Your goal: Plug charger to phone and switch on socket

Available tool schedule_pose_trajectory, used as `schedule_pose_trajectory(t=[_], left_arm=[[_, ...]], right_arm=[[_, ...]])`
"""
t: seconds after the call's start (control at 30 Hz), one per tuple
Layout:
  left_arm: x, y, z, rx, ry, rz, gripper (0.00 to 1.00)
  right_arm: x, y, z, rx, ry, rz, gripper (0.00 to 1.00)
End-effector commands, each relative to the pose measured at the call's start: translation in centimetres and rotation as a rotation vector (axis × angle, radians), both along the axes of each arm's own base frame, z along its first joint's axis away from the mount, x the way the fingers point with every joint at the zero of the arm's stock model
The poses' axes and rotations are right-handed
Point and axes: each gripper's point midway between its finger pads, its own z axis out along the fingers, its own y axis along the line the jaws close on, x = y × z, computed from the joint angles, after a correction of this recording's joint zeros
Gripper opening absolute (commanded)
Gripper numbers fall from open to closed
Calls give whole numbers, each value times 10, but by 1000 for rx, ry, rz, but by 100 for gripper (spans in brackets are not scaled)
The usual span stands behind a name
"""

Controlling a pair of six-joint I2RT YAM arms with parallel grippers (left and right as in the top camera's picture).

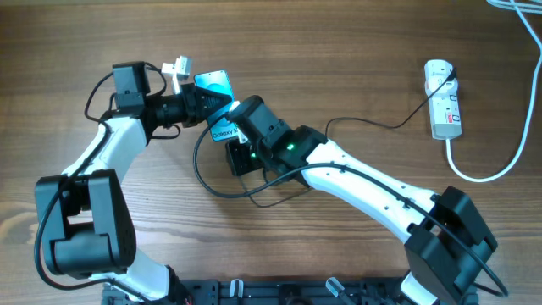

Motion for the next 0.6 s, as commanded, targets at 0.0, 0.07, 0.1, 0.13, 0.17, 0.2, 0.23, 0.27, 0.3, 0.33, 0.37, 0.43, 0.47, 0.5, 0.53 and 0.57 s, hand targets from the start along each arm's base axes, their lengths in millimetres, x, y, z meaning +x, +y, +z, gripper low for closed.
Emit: schedule_pose_trajectory(t=[0.0, 0.07, 0.1, 0.13, 0.17, 0.2, 0.23, 0.27, 0.3, 0.33, 0.37, 0.43, 0.47, 0.5, 0.53, 0.57], left_arm=[[-7, -6, 5, -38, -30, -54, 4], [-7, -6, 5, -38, -30, -54, 4], [-7, -6, 5, -38, -30, -54, 4], [-7, -6, 5, -38, -29, -54, 4], [-7, -6, 5, -38, -29, -54, 4], [-7, -6, 5, -38, -30, -54, 4], [-7, -6, 5, -39, -28, -54, 4], [-7, -6, 5, -39, -27, -54, 4], [-7, -6, 5, -39, -27, -54, 4], [-7, -6, 5, -40, -26, -54, 4], [-8, -7, 6, -45, -27, -58, 4], [-8, -7, 6, -43, -28, -57, 4], [-7, -7, 6, -43, -32, -57, 4], [-6, -6, 5, -38, -32, -53, 4], [-5, -6, 4, -29, -31, -46, 4], [-2, -3, -1, -2, -27, -25, 4]], right_arm=[[14, 7, 10, 76, 2, -16, 5], [26, 3, 13, 96, -10, -35, 5], [28, 3, 15, 103, -18, -39, 5], [31, 6, 18, 118, -33, -39, 5], [33, 7, 21, 128, -43, -38, 5], [34, 8, 22, 134, -51, -37, 5], [35, 10, 24, 141, -58, -36, 5], [36, 10, 25, 144, -65, -33, 5], [37, 11, 26, 145, -71, -35, 5], [39, 10, 26, 143, -77, -40, 5], [40, 10, 26, 146, -81, -40, 24], [37, 5, 21, 115, -71, -27, 100], [36, -1, 18, 98, -54, -35, 100], [37, -10, 19, 85, -42, -51, 100], [39, -18, 22, 81, -34, -65, 100], [43, -30, 31, 86, -27, -85, 100]])
